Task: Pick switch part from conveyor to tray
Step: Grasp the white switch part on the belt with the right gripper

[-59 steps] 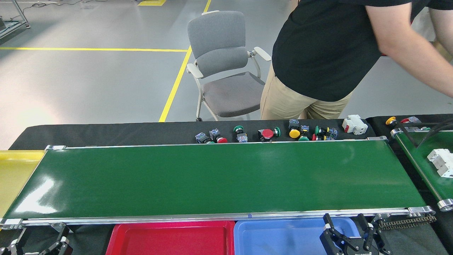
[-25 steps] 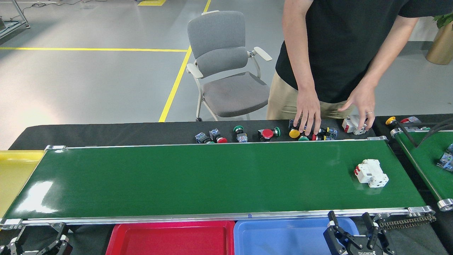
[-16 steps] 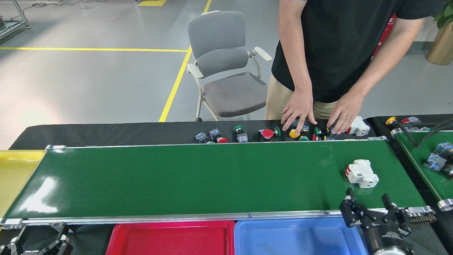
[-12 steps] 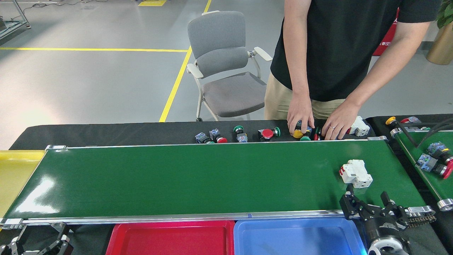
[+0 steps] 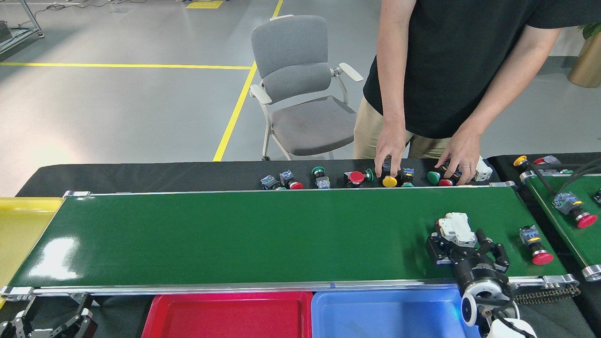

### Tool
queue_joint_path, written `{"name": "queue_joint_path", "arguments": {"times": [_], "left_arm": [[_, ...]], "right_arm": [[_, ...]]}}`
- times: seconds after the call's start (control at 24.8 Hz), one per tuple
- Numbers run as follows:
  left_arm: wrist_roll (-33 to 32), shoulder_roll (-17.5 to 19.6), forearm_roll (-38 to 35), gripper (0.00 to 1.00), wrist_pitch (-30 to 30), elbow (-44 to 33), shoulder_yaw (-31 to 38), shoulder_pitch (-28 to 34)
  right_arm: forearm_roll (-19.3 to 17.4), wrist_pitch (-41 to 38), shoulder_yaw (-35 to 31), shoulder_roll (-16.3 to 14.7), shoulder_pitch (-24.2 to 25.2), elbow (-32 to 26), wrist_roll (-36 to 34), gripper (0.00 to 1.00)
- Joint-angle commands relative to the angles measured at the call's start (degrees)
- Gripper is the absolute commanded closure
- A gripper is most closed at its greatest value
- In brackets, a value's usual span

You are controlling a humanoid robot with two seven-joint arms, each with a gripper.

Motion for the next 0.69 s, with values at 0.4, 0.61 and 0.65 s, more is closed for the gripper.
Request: {"name": "queue_joint_path", "arguments": {"times": [0.4, 0.61, 0.65], "left_arm": [[0.52, 0.7, 0.2, 0.0, -0.07, -0.28, 0.22, -0.96], [0.52, 0.7, 0.28, 0.0, -0.07, -0.28, 0.22, -0.96], [0.52, 0.7, 0.2, 0.0, -0.07, -0.28, 0.22, -0.96]], "right_arm": [[-6.4, -8.4, 0.84, -0.53, -0.26, -4.14, -0.6, 0.71], [-10.44, -25.46, -2.42, -4.31, 13.81, -21.11, -0.6, 0.71], [-11.06, -29.49, -3.82, -5.02, 17.4, -23.57, -0.77, 0.7]]}}
